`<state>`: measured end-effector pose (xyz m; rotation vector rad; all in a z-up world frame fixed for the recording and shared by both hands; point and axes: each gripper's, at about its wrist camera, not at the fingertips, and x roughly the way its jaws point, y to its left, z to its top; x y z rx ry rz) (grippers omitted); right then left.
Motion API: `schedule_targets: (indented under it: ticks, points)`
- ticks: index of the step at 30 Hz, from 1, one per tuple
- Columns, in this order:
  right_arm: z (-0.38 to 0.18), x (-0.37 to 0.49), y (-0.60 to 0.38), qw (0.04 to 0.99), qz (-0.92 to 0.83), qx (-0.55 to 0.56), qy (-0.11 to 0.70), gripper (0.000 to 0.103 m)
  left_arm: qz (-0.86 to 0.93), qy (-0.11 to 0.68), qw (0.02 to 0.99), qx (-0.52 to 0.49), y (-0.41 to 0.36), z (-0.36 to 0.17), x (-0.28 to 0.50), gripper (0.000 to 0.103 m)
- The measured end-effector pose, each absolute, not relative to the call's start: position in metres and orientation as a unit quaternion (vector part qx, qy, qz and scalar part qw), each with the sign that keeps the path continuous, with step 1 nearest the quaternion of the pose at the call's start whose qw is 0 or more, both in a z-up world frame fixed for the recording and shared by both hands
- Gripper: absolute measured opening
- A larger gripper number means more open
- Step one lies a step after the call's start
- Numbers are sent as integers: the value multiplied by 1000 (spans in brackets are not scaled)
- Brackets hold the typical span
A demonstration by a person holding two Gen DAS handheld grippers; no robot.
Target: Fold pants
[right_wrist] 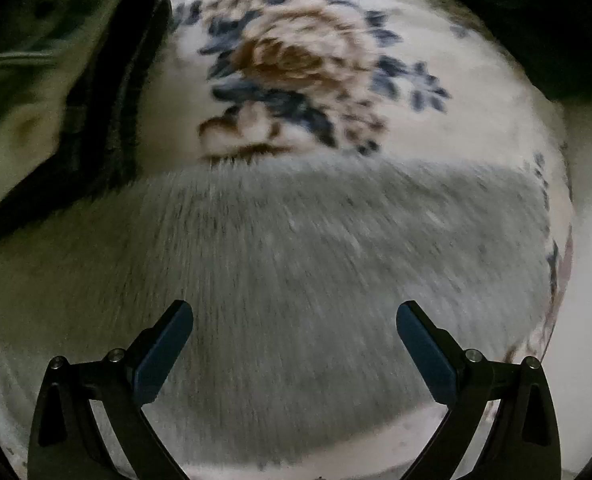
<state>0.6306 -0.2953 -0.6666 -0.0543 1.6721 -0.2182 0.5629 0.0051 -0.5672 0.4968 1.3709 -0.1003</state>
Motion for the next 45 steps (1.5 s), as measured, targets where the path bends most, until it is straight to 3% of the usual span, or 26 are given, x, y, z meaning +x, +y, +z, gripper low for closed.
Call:
schedule_targets:
  ticks: [6,7,9,11,12,13,14,24,30,34,38,41,43,45]
  points:
    - [-716,660,-279,661,-67,-59,745,101,-79,635,735,222,10,-610,578,99]
    - [-720,661,-278,665,-61,-55,742,96,-88,630,741,217,11,-609,578,95]
    - [-725,661,-276,678,-49,-40,732,85,-108,624,748,199,13,-603,575,74]
    - [-724,655,-274,695,-40,-35,717,48,-121,620,752,186,11,-596,571,36]
    - [-719,650,-273,702,-40,-35,710,38,-120,618,754,187,10,-592,568,31]
    - [-712,645,-273,710,-40,-38,702,10,-116,608,763,188,8,-584,565,17]
    - [-705,641,-274,715,-43,-39,697,9,-111,602,769,183,9,-577,563,12]
    - [-623,576,-301,774,-50,28,630,7,-69,530,837,119,17,-467,507,9]
    - [-566,488,-303,787,-46,89,609,6,-53,531,844,49,9,-432,415,9]
    - [-551,381,-306,777,-66,108,617,6,-28,608,792,-43,25,-474,337,9]
    - [-602,308,-312,735,-74,125,663,7,18,671,731,-122,33,-538,289,12]
    - [-632,285,-305,728,-64,97,676,8,53,675,709,-198,47,-560,279,13]
    - [-647,281,-304,707,-60,100,698,16,60,671,709,-209,47,-554,281,14]
    - [-653,277,-309,687,-49,121,715,57,62,665,718,-194,39,-537,280,24]
